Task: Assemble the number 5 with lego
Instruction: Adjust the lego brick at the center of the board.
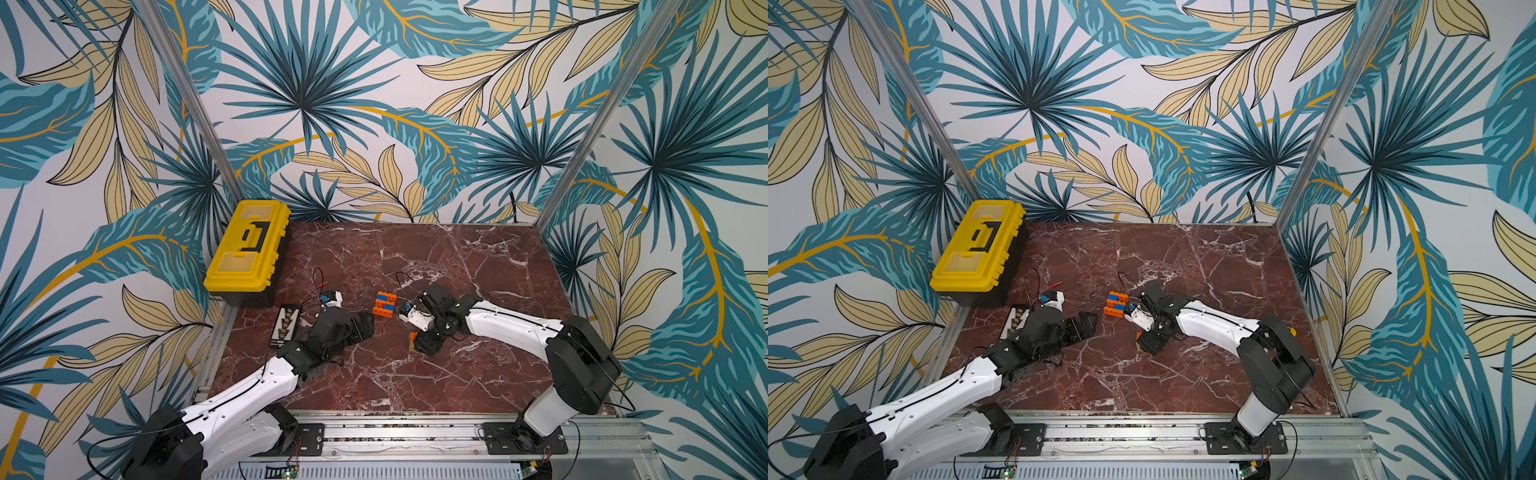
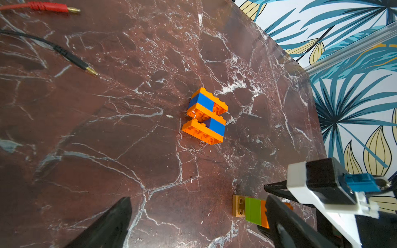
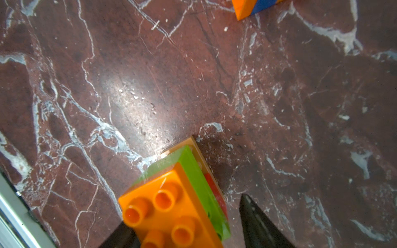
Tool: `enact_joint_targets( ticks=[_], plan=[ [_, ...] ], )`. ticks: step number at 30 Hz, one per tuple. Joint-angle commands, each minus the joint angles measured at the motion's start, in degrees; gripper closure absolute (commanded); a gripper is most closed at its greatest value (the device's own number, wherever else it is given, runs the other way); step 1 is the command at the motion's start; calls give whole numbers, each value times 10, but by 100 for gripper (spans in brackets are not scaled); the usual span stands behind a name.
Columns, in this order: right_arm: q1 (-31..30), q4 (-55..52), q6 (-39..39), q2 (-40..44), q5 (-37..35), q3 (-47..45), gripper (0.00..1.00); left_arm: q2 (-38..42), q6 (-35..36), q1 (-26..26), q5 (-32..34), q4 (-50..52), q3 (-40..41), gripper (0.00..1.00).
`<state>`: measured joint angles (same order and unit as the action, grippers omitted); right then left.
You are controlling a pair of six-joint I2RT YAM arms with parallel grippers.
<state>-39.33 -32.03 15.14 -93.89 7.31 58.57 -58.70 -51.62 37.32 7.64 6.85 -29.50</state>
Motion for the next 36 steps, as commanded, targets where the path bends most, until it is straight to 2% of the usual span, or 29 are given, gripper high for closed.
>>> enact_joint_targets(
  ticks=[1, 12, 20, 29, 36],
  plan=[
    [-2, -11, 7, -2, 13, 7, 38, -15, 7, -6, -12, -31, 14, 0],
    [-2, 9, -5, -20, 32, 10, 48, -49, -6, -8, -39, -48, 9, 0],
    [11, -1, -11, -36, 76, 28, 62, -50, -11, -8, -62, -45, 7, 0],
    [52, -17, -6, -58, 165, 48, 63, -52, -16, -8, -70, -39, 1, 0],
    [99, -68, 20, -110, 266, 95, 60, -54, -22, -9, -83, -39, 1, 0]
  ],
)
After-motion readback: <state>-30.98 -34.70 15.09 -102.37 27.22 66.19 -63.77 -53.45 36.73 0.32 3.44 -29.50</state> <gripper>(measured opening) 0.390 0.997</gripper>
